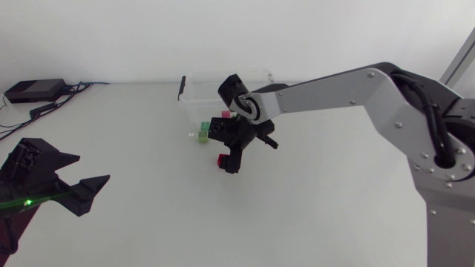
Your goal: Pick up the duplo bricks and place them in the container
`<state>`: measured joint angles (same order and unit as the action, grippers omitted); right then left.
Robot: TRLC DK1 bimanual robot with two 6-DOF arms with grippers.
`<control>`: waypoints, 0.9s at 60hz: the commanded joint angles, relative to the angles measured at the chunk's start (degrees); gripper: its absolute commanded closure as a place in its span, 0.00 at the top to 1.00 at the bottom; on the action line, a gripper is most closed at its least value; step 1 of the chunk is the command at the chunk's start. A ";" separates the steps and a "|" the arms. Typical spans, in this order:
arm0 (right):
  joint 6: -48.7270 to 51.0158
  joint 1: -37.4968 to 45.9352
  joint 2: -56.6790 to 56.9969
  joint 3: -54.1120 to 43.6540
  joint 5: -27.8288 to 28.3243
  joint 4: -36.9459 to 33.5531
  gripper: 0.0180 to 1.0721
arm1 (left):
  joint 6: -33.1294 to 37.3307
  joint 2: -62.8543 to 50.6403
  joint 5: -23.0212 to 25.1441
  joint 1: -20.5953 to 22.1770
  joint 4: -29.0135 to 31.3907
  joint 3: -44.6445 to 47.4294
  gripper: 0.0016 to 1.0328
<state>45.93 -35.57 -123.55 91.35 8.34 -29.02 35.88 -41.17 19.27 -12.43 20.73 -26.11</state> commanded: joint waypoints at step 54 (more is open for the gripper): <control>0.21 -0.55 -4.69 2.08 2.30 -5.61 0.21 | -2.57 11.11 0.51 -0.58 -0.25 7.56 0.96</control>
<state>46.52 -35.57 -129.78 97.19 11.20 -34.46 34.98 -31.38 19.27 -12.49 21.04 -20.21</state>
